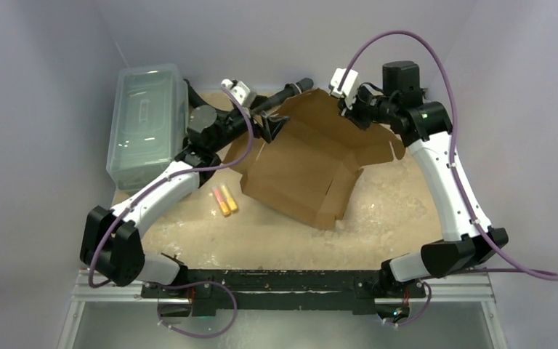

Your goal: Fold the paper box

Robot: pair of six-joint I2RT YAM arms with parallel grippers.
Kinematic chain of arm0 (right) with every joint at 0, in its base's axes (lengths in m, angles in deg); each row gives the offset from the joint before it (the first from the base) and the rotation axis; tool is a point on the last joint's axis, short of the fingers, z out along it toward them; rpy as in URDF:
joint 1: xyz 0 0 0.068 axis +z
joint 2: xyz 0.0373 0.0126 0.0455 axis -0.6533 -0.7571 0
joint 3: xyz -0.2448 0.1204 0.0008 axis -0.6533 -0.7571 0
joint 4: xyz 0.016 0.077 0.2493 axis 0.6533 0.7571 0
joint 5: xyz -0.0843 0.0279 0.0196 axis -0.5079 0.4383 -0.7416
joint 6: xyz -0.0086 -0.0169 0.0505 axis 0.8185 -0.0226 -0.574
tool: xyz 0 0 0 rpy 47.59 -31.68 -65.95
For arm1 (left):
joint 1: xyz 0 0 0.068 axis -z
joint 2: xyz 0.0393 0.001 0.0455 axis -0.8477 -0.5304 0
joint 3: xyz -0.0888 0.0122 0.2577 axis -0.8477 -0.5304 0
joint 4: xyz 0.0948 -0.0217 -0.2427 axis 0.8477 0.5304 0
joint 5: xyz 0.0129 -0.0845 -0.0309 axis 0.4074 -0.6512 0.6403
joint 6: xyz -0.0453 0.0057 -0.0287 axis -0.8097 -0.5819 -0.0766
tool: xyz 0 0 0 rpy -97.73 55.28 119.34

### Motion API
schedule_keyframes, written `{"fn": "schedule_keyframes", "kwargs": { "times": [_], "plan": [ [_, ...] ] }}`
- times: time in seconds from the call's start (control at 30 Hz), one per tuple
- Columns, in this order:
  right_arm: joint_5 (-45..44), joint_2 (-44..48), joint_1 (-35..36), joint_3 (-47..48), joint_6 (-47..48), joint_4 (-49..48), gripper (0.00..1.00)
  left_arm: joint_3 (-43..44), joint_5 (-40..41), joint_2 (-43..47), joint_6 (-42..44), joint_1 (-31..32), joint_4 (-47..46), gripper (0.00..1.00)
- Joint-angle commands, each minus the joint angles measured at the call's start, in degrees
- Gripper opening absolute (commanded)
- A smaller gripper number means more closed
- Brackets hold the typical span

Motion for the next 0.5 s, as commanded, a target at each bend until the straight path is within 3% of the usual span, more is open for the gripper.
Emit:
{"fn": "schedule_keyframes", "kwargs": {
  "times": [0.0,0.1,0.2,0.33,0.47],
  "plan": [
    [-7.80,2.97,-1.06,4.90,2.74,-3.84,0.00,5.04,10.55,7.08,-11.56,-4.17,15.03,0.93],
    [-13.51,3.23,-1.02,7.26,3.86,-5.24,0.00,4.62,7.89,10.28,-19.18,-9.52,24.82,0.94],
    [-19.82,4.02,-1.03,8.77,5.20,-8.62,0.00,-2.04,6.42,14.66,-25.20,-12.04,27.32,0.94],
    [-25.22,4.63,-1.02,10.50,8.16,-12.75,0.00,-14.25,6.35,18.75,-34.63,-12.08,21.65,0.91],
    [-27.07,5.57,-0.77,8.50,12.38,-16.82,0.00,-22.49,3.59,16.36,-44.16,-11.48,9.72,0.76]
  ]
}}
